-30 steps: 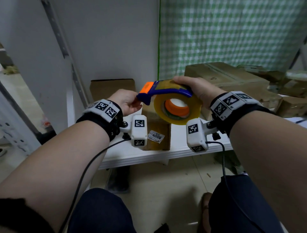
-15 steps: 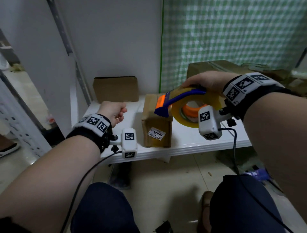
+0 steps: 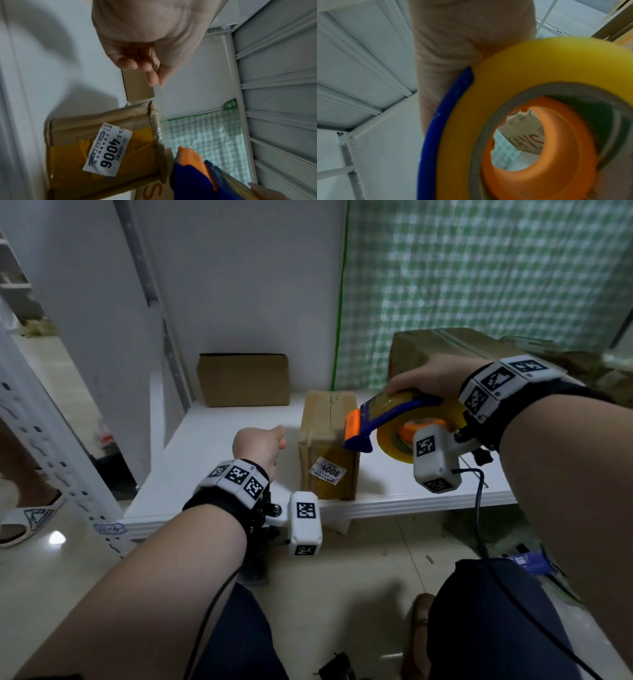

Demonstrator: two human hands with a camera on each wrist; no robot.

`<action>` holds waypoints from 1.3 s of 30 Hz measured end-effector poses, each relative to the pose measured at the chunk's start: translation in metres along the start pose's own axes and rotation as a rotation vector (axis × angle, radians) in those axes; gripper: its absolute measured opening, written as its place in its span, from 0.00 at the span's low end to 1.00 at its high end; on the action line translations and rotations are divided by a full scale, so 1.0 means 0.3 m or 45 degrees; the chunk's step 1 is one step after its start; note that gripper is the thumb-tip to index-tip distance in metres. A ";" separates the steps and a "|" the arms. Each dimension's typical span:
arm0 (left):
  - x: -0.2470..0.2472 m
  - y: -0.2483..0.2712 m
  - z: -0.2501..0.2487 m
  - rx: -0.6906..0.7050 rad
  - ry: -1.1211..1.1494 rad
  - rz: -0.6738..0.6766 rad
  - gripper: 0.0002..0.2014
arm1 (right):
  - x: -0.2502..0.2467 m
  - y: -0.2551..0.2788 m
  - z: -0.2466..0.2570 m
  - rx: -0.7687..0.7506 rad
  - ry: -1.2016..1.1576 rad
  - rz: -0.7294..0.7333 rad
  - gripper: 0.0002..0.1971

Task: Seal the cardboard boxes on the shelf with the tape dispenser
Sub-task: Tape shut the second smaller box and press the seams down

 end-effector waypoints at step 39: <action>0.043 0.001 0.144 -0.224 0.079 0.010 0.09 | 0.105 -0.063 0.043 -0.044 0.177 -0.047 0.11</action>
Point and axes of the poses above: each hand's wrist, its own y-axis away from the middle knuckle, its own x-axis out of the palm, z = x × y, the point moved 3 cm from there along -y, towards the middle knuckle, and after that the axes turned 2 degrees about x, right-handed, at the moved point
